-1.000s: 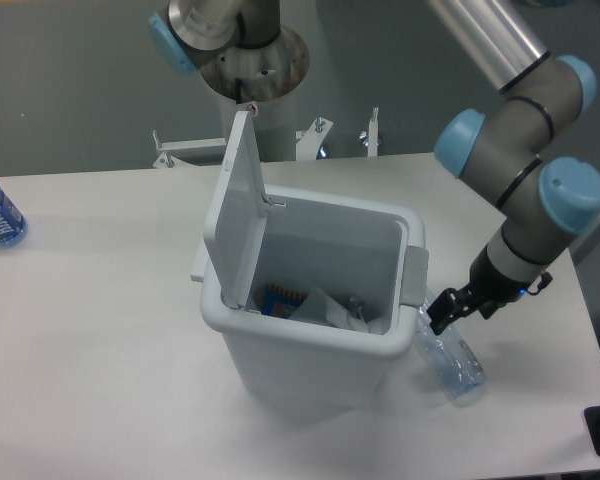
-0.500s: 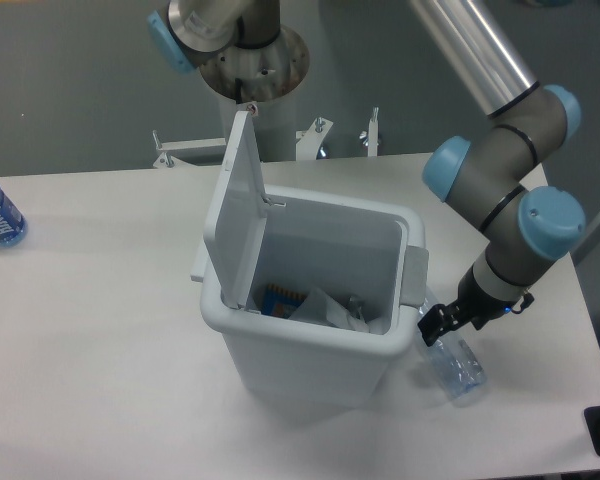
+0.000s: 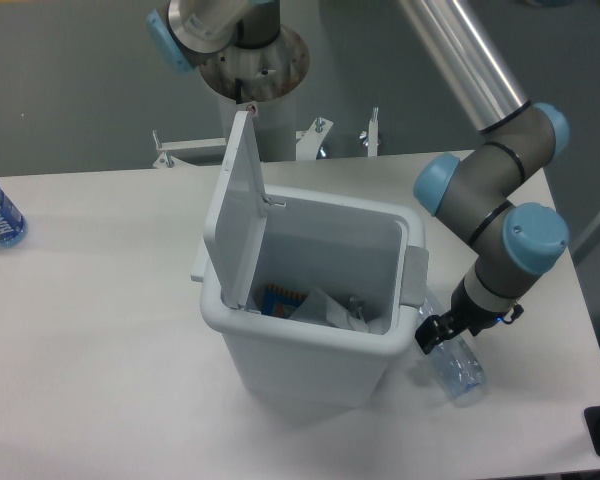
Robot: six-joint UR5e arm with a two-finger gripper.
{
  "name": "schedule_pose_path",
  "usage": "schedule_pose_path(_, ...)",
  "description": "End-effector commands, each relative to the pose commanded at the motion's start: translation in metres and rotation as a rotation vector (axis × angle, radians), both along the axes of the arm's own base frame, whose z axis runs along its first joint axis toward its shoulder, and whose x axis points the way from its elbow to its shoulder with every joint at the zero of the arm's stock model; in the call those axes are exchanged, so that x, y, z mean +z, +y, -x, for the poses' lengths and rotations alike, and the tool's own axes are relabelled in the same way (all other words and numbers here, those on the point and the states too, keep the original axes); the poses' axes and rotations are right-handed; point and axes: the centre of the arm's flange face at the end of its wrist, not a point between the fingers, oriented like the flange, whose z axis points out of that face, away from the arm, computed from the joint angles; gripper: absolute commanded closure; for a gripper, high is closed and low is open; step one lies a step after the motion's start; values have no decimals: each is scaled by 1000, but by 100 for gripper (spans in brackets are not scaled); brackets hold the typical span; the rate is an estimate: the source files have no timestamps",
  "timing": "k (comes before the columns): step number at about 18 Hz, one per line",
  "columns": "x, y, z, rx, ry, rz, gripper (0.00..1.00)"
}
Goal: Place the trash in the trash can
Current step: 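Close the gripper around the clear plastic bottle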
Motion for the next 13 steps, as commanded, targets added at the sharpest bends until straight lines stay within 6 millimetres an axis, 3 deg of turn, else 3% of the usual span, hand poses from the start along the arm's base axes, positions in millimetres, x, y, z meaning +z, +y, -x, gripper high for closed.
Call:
schedule_pose_path(4, 2, 0, 0, 15, 1, 1, 38)
schedule_pose_path(8, 4, 0, 0, 30, 0, 2, 55)
schedule_pose_path(13, 17, -2, 0, 33, 13, -6, 57)
